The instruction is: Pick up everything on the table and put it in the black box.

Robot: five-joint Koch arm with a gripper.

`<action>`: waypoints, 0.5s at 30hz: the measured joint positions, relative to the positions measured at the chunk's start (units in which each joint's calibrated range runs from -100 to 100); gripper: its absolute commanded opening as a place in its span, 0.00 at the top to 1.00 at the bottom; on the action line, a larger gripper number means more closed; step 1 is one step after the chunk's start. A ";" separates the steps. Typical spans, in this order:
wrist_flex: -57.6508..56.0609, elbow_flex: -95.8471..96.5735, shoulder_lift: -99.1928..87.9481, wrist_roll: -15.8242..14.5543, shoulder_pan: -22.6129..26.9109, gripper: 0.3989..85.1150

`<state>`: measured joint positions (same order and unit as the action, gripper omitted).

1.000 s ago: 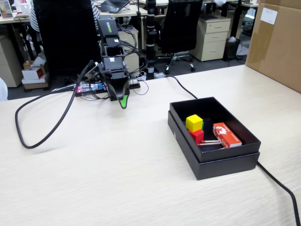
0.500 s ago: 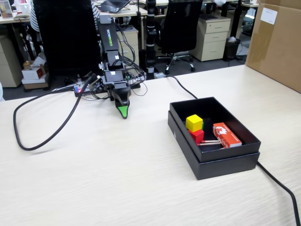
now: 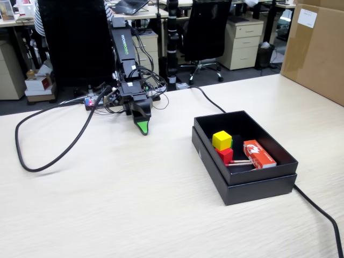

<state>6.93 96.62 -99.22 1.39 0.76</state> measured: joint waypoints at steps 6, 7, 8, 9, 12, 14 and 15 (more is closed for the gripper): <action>-1.08 0.00 -0.13 0.20 -0.44 0.41; -1.08 0.00 0.00 0.20 -0.44 0.41; -1.08 0.00 0.00 0.20 -0.44 0.41; -1.08 0.00 0.00 0.20 -0.44 0.41; -1.08 0.00 0.00 0.20 -0.39 0.41; -1.08 0.00 0.00 0.24 -0.39 0.41; -1.08 0.00 0.00 0.24 -0.39 0.41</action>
<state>5.85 96.62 -99.22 1.64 0.37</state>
